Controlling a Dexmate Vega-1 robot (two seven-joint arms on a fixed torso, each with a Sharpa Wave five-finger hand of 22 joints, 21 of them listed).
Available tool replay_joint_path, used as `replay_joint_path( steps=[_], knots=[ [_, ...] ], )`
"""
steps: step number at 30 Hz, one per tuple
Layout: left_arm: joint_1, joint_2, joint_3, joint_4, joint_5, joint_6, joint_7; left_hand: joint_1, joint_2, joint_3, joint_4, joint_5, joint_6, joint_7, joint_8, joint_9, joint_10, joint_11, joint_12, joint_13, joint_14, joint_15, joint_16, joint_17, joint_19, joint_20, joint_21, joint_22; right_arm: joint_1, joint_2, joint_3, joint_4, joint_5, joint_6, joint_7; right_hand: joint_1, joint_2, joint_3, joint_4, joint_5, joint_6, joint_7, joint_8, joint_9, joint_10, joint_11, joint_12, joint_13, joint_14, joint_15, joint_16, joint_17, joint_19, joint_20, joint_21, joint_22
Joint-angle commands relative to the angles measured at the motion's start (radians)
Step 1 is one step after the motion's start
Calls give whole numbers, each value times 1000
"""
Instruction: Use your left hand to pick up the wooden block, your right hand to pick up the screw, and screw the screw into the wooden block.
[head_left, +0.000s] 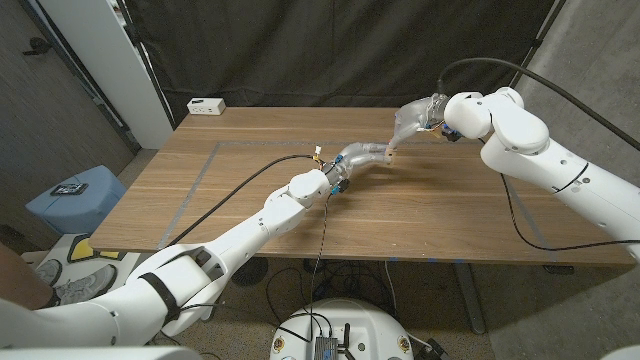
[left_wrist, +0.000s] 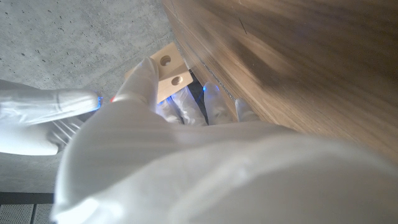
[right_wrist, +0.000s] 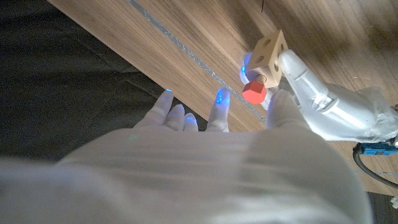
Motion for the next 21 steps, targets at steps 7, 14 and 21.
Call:
replay_joint_path(
  steps=[7,14,21],
  knots=[
    [-3,1,1,5,-3,4,-7,-23,29,69,62,3,23,16,7,5,9,-2,14,33,4,-43,4,2,0,3,8,6,38,-15,-15,28,78,35,-6,100,8,49,-16,11,2,-62,-9,-6,-26,-16,6,2,-19,1,0,2,-9,-2,2,2],
    [-3,-1,1,7,-4,6,-8,-24,30,70,63,3,24,16,7,5,9,-1,14,33,4,-42,4,2,0,3,8,6,51,-17,-28,37,74,42,-5,181,-2,79,-18,10,17,-122,-9,-12,-45,-45,8,2,-29,-4,1,1,-8,-1,4,2],
    [-6,-4,0,16,-5,1,-9,-24,30,71,62,3,24,16,7,5,9,-2,15,33,5,-41,5,2,0,2,8,6,55,-18,-33,43,70,51,-13,209,-13,87,-16,6,14,-148,-14,-13,-56,-65,7,1,-33,-7,1,0,-12,-3,3,2]
  ],
)
